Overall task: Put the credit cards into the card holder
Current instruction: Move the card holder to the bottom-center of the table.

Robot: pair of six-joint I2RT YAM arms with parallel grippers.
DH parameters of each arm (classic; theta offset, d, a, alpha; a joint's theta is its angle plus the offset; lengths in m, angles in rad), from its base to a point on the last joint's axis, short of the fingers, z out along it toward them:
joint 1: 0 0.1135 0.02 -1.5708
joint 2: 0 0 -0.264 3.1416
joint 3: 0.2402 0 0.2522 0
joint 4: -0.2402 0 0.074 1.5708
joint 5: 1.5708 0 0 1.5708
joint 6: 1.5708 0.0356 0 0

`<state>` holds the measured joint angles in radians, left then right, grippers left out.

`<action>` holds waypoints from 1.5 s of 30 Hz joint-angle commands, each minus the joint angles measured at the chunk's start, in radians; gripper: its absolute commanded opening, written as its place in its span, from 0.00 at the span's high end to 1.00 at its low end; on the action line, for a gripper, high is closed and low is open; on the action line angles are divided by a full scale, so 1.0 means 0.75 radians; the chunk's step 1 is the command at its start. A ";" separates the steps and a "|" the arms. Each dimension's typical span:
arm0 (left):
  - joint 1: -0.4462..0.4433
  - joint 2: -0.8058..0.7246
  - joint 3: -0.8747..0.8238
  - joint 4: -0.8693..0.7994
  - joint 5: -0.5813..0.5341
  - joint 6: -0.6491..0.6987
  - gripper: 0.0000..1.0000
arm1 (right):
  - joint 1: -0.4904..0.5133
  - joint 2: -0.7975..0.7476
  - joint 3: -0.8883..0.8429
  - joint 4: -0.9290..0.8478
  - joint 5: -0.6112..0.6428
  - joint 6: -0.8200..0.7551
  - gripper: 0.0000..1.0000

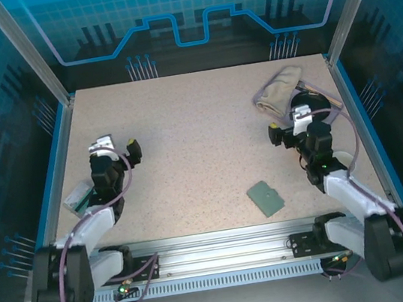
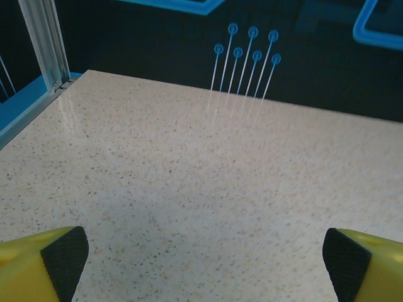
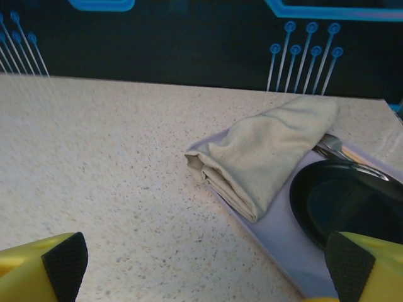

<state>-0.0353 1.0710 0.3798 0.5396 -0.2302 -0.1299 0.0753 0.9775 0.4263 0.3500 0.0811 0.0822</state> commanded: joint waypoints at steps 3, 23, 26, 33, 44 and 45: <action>0.012 -0.196 0.249 -0.635 -0.021 -0.408 0.01 | -0.079 -0.239 0.264 -0.734 -0.247 0.322 0.00; -0.415 -0.315 0.027 -0.802 0.743 -0.839 0.01 | 0.413 -0.278 0.038 -1.296 -0.440 0.929 0.34; -0.439 -0.327 0.039 -0.868 0.735 -0.838 0.01 | 0.532 -0.183 0.038 -1.288 -0.370 0.960 0.36; -0.447 -0.496 0.041 -1.076 0.765 -0.864 0.01 | 0.637 -0.078 -0.009 -1.244 -0.263 1.017 0.37; -0.450 -0.617 0.036 -1.183 0.852 -0.951 0.01 | 0.790 0.243 0.000 -0.902 -0.257 1.306 0.41; -0.450 -0.625 0.036 -1.195 0.856 -0.960 0.01 | 0.815 0.265 0.005 -0.861 -0.244 1.338 0.41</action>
<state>-0.3660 0.6193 0.4088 -0.2943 0.3656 -0.8181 0.6273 1.1065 0.4561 -0.4259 -0.1108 0.9695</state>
